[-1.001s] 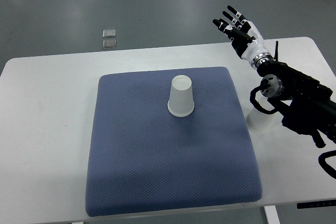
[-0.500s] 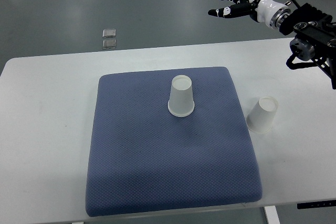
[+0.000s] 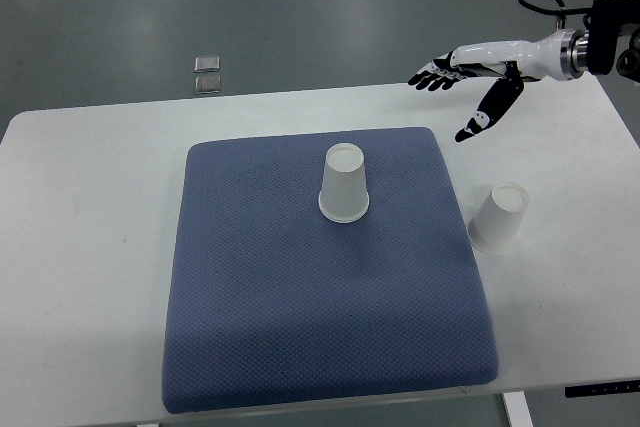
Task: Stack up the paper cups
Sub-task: 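Swing the right hand over the second white paper cup, then lower the right hand and wrap its fingers around the white cup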
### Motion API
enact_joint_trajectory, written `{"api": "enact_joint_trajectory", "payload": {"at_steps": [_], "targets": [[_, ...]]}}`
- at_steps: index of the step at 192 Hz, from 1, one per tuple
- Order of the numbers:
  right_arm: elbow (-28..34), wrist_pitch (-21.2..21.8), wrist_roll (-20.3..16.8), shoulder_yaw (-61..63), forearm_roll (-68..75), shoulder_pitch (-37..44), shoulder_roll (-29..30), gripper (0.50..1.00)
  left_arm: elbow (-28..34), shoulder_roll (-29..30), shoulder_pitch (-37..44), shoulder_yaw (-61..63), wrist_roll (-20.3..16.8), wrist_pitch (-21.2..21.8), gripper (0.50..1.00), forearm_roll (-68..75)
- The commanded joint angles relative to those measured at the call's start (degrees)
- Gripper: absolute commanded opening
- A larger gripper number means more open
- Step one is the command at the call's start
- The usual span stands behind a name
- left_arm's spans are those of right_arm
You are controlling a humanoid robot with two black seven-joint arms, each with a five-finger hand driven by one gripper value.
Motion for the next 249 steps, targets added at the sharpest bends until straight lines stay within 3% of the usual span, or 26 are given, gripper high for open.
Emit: {"api": "enact_joint_trajectory", "payload": {"at_steps": [1,27,49,124,184,208,249], "targets": [[2.5,0.8,-0.1,0.0,-7.3,0.8,-2.8,0.887,0.0,0.0,0.0,0.1,0.0,0.0,1.000,0.0],[7.7,3.1,-0.2,0.0,-10.5,1.2,-5.8,0.897,0.0,0.0,0.0,0.1,0.0,0.0,1.000,0.0],[9.6,2.1,-0.2,-1.7,-15.2,0.7,-6.8,0.897,0.0,0.0,0.0,0.0,0.0,0.0,1.000,0.0],[8.8,-8.9,-0.2,-3.8,-19.6,-7.4,-6.2,0.897,0.0,0.0,0.0,0.0,0.0,0.0,1.000,0.0],[7.8,-13.3,-0.3,-3.9,-19.9,-10.9,-5.2,0.897,0.0,0.0,0.0,0.1,0.0,0.0,1.000,0.0],[6.5,-15.6,-2.0,-3.9,-19.8,-12.0,-4.2,0.897,0.0,0.0,0.0,0.0,0.0,0.0,1.000,0.0],[6.3,-16.9,-2.2,-3.9,-20.4,-13.6,-4.0,0.895,0.0,0.0,0.0,0.0,0.0,0.0,1.000,0.0]]}}
